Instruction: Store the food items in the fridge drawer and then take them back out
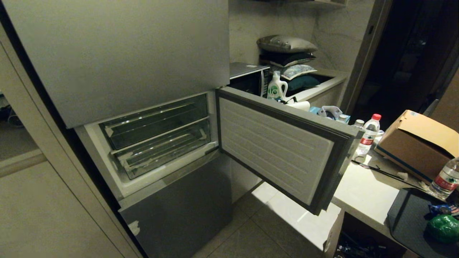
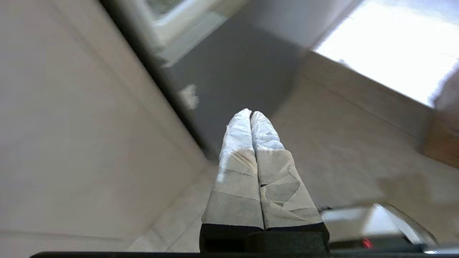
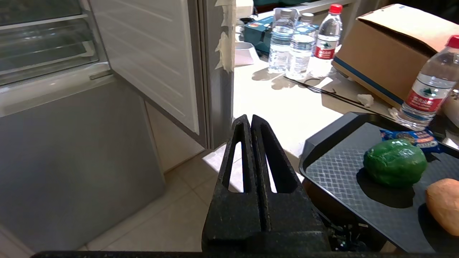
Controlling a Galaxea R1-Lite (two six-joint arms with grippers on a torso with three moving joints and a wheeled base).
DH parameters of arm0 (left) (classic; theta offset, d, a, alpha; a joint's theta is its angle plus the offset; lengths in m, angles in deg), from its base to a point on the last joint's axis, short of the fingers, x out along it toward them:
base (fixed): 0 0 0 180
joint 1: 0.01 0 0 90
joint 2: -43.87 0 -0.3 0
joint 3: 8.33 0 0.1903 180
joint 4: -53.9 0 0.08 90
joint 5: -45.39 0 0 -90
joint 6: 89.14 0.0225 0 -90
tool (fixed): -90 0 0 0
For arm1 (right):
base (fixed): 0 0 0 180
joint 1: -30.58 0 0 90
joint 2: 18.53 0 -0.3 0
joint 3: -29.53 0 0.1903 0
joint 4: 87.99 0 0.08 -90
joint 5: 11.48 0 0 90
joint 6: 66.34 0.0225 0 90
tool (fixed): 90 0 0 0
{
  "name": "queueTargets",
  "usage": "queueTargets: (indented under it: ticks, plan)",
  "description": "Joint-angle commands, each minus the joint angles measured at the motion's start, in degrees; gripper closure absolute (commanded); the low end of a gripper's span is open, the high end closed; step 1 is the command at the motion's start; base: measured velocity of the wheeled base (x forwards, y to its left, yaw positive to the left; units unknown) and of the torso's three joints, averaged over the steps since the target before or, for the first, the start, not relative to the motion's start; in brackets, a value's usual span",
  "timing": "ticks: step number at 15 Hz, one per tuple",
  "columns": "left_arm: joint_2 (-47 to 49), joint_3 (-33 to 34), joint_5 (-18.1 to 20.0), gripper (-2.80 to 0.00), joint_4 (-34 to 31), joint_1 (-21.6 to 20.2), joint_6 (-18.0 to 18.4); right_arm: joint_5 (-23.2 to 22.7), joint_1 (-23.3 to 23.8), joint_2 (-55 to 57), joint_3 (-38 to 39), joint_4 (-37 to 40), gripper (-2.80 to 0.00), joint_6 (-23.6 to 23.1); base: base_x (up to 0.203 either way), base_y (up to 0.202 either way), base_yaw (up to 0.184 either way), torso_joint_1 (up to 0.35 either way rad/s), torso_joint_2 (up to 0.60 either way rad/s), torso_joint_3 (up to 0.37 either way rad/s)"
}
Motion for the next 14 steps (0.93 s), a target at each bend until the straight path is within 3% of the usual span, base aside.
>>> queueTargets:
  ticks: [1,3,6,9,12,14]
  plan:
    - [-0.53,0.14,-0.19,0.00,-0.54,-3.70,0.73,0.02,0.00,-0.01,1.76,-0.05,0.00,0.03,0.000,0.000,0.000,0.000,0.00,0.000]
    - [-1.94,0.12,1.20,0.00,-0.77,-7.64,3.32,0.02,0.00,-0.01,1.76,-0.05,0.00,0.03,0.000,0.000,0.000,0.000,0.00,0.000]
    - [-2.12,0.85,1.74,0.00,1.23,-7.66,2.40,0.02,0.00,-0.01,1.76,-0.05,0.00,0.03,0.000,0.000,0.000,0.000,0.00,0.000]
    - [-2.23,4.43,9.79,0.00,7.52,-7.62,-2.39,0.02,0.00,-0.01,1.76,-0.05,0.00,0.03,0.000,0.000,0.000,0.000,0.00,0.000]
    - [-6.74,4.25,10.01,0.00,4.89,-3.81,-2.74,0.02,0.00,-0.01,1.76,0.03,0.00,-0.04,0.000,0.000,0.000,0.000,0.00,0.000]
    - [-9.59,3.70,9.97,0.00,3.11,-3.48,-2.44,-0.07,0.00,-0.01,1.76,0.04,0.00,-0.32,0.000,0.000,0.000,0.000,0.00,0.000]
